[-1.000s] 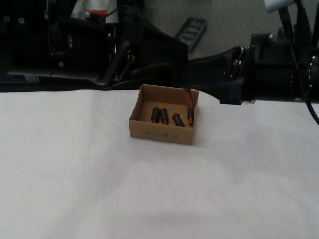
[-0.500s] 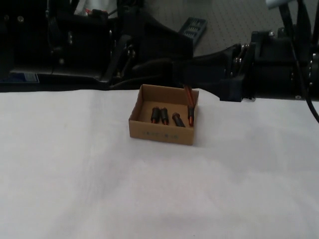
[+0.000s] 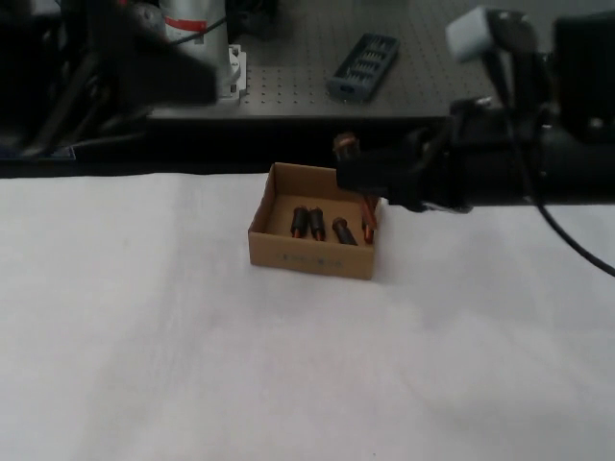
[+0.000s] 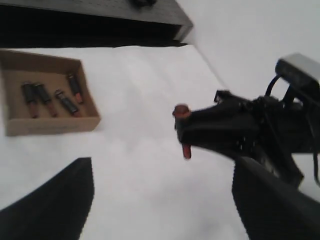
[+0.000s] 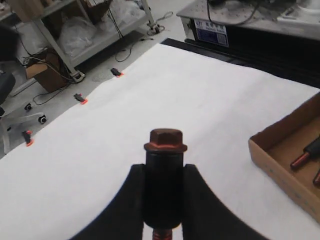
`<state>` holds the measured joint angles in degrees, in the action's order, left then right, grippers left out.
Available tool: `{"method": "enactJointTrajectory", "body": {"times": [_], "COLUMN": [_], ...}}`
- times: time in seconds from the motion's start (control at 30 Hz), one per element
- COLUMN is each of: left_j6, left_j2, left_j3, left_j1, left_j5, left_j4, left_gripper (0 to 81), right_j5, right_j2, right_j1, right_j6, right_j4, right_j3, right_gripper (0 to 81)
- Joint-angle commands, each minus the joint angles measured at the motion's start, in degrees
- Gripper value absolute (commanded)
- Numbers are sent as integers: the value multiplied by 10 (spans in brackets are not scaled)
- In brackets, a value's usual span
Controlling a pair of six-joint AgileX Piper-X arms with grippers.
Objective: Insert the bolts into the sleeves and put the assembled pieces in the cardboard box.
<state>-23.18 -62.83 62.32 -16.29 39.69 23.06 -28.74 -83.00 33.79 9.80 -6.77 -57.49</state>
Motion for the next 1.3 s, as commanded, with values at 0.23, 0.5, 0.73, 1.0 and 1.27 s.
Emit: {"method": "enactJointTrajectory", "body": {"times": [0.23,0.5,0.73,1.0,1.27], "left_j6": [134,134,134,134,134], "left_j2": [136,145,145,145,145], "left_j3": [2,2,2,2,2], "left_j1": [2,2,2,2,2], "left_j5": [-203,-203,-205,-205,-205], "left_j4": [259,285,283,283,283], "left_gripper": [554,554,554,554,554], "right_j5": [28,37,38,38,46], "right_j2": [-222,-403,-471,-479,-474], "right_j1": [-40,-61,-59,-57,-57], "right_j6": [0,75,87,68,72], "right_j4": [-79,-232,-262,-255,-290], "right_j3": [-241,-433,-463,-463,-463], "right_gripper": [19,19,19,221,421]}}
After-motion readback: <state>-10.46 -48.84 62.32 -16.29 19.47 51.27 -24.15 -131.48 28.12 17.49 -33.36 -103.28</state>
